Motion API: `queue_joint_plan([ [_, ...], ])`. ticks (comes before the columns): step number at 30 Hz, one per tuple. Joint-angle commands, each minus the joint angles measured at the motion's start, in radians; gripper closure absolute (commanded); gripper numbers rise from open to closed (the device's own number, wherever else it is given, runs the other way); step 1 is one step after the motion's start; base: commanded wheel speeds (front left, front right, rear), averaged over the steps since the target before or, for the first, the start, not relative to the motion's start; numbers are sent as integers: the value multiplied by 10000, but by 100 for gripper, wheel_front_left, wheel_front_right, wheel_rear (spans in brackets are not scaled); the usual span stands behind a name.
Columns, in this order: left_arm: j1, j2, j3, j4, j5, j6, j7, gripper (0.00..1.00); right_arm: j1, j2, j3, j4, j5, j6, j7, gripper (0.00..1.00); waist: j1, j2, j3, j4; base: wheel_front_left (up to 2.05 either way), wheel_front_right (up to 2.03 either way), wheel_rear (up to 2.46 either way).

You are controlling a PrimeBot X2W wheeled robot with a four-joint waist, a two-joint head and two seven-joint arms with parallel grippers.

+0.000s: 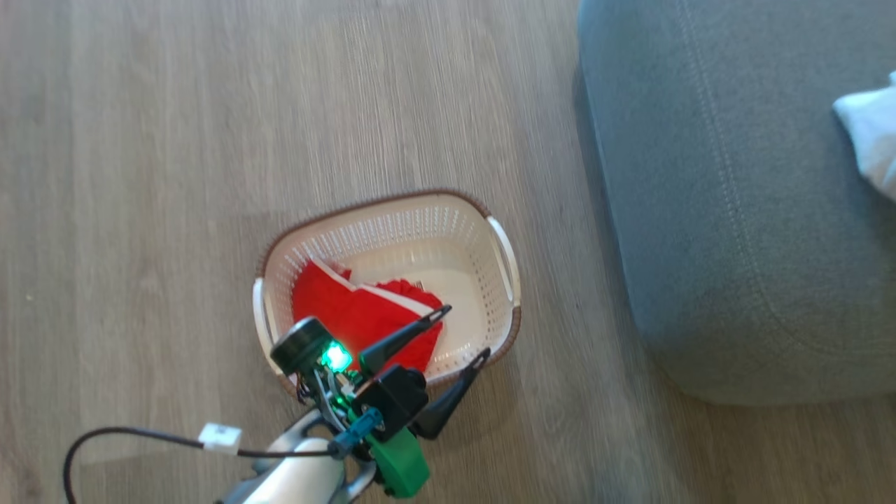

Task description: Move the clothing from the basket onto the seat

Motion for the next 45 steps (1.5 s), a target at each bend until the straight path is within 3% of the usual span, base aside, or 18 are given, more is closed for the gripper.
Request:
queue_joint_plan([
  [1, -354, 189, 188, -372, 76, -43, -49, 0, -465, -527, 7, -184, 92, 0, -51, 100, -1, 0, 429, -94, 0, 0, 0],
  [19, -1134, 416, -285, -506, 7, -4, -49, 0, -2179, -2354, -817, 3993, -81, 0, -51, 100, -1, 0, 1493, 244, 0, 0, 0],
  [33, -1426, 597, -339, -529, 24, 125, -49, 0, -2947, -2657, -86, 7491, -337, 0, 135, 100, -1, 0, 2047, 438, 0, 0, 0],
  [45, -1611, 755, -358, -543, -33, 245, -49, 0, -3742, -2933, 524, 9281, -545, 0, 23, 100, -1, 0, 2263, 451, 0, 0, 0],
])
